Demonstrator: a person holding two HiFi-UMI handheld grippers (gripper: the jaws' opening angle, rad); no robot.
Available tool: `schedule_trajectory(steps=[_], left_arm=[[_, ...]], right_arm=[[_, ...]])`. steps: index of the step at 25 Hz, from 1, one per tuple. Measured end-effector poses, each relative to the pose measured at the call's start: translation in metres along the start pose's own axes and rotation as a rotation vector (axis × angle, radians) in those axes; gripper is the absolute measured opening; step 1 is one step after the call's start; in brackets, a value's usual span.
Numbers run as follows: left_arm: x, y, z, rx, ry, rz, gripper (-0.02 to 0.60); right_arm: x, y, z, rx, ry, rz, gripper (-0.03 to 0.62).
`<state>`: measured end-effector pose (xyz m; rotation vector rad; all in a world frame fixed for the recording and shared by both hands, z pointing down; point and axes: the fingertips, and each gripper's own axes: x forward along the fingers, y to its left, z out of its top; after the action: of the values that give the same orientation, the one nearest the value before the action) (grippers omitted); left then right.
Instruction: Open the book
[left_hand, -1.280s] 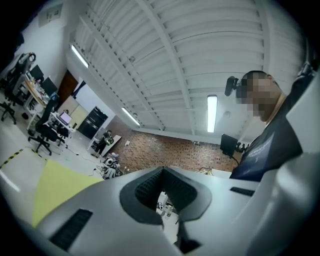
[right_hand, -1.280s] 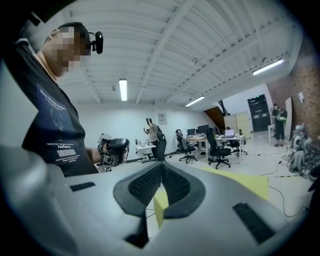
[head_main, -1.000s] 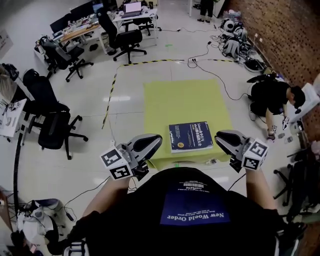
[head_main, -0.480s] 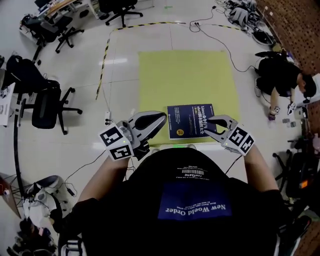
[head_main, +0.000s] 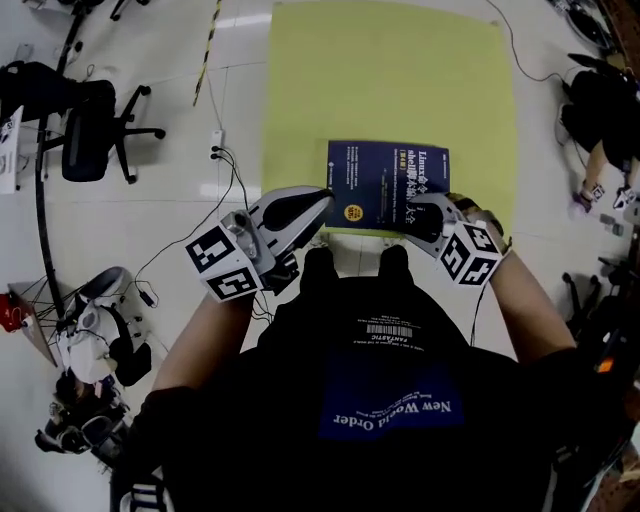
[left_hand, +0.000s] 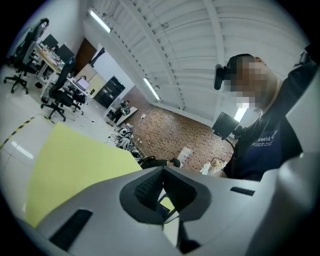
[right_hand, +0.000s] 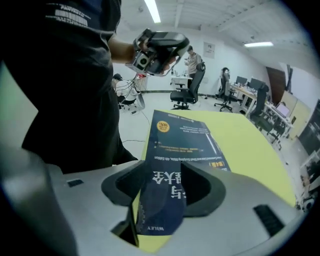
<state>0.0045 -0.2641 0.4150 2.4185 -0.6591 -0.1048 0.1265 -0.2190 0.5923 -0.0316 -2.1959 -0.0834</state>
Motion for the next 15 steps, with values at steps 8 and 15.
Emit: schedule_trajectory(steps=[8, 15], left_arm=[[0.008, 0.017, -0.037, -0.054, 0.051, -0.068, 0.006], [-0.003, 0.023, -0.038, -0.113, 0.025, -0.078, 0.006]], right_arm=[[0.044, 0.015, -0.02, -0.15, 0.13, -0.135, 0.256], [0.047, 0.019, -0.029, -0.294, 0.192, -0.163, 0.269]])
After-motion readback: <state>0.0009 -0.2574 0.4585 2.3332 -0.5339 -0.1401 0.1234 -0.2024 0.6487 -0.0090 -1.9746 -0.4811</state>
